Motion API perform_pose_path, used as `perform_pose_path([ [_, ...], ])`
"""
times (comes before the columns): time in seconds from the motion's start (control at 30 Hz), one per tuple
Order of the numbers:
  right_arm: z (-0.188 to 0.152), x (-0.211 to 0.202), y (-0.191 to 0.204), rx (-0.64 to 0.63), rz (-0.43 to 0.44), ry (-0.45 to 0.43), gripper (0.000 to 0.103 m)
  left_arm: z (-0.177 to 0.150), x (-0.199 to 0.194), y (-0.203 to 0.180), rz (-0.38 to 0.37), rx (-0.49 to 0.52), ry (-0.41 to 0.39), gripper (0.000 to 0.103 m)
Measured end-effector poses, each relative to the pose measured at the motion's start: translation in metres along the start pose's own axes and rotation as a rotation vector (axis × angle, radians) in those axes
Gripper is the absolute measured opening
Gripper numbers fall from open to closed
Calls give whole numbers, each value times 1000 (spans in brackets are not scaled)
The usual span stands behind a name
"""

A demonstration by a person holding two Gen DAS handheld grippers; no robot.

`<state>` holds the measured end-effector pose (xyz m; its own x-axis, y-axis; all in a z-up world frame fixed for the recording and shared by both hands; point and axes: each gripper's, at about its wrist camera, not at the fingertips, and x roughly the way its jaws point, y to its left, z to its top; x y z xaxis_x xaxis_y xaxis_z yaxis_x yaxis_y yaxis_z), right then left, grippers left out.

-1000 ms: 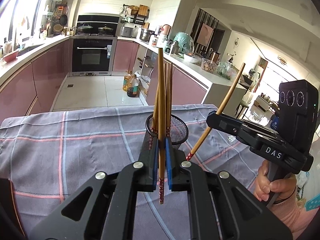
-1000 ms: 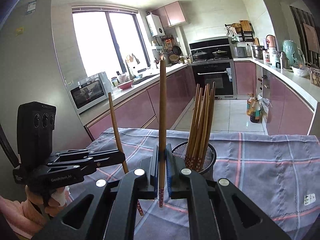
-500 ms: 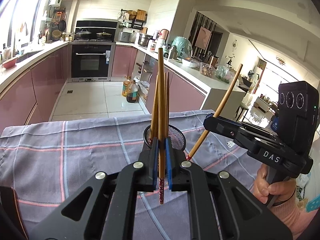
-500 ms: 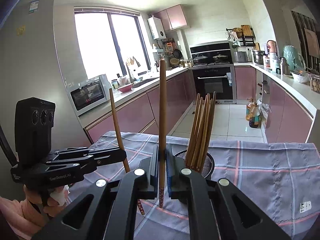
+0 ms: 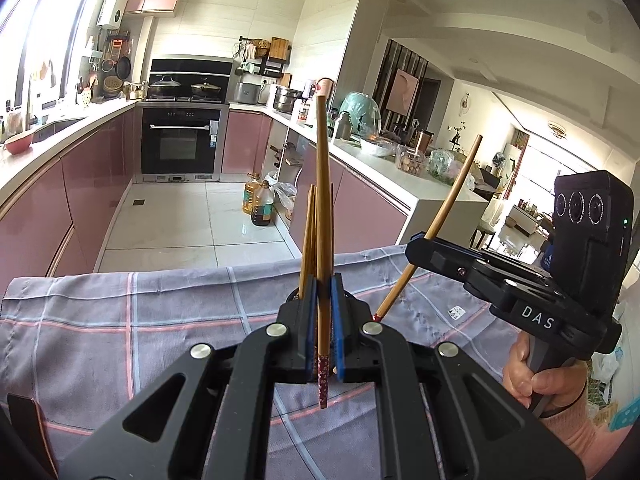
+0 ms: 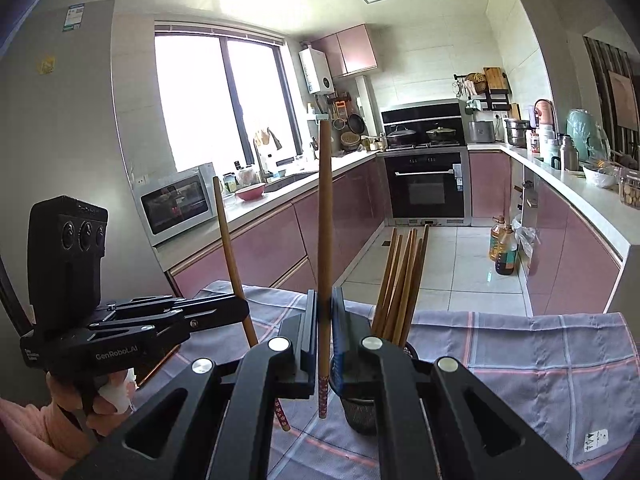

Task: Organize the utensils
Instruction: 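Carry both held chopsticks over the mesh cup and lower them toward it, then lower the chopstick into the cup and open the right tool while the left tool does the same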

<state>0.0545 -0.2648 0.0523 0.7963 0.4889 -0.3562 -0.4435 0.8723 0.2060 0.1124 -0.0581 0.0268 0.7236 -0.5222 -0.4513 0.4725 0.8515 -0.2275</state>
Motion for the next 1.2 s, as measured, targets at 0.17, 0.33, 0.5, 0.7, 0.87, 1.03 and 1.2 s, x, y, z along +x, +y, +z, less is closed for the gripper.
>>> perform_pose_path([
  [0.17,9,2,-1,-1,-5,-15,6,13,-4,-4,-2,7,-38,8],
  [0.33,15,3,-2,-7,-12,-23,6,21,-6,-9,-8,11,-70,8],
  [0.5,18,7,-1,-6,-22,-30,6,28,-4,-13,-13,18,-85,7],
  [0.7,20,13,-2,-5,-37,-31,6,29,2,-15,-7,19,-99,8],
  [0.87,17,21,-2,-4,-54,-24,6,28,6,-14,-6,13,-96,8],
  [1.03,15,29,-1,4,-62,-8,6,26,10,-19,9,23,-89,8],
  [1.2,14,33,-5,9,-72,6,6,28,16,-20,14,20,-69,7],
])
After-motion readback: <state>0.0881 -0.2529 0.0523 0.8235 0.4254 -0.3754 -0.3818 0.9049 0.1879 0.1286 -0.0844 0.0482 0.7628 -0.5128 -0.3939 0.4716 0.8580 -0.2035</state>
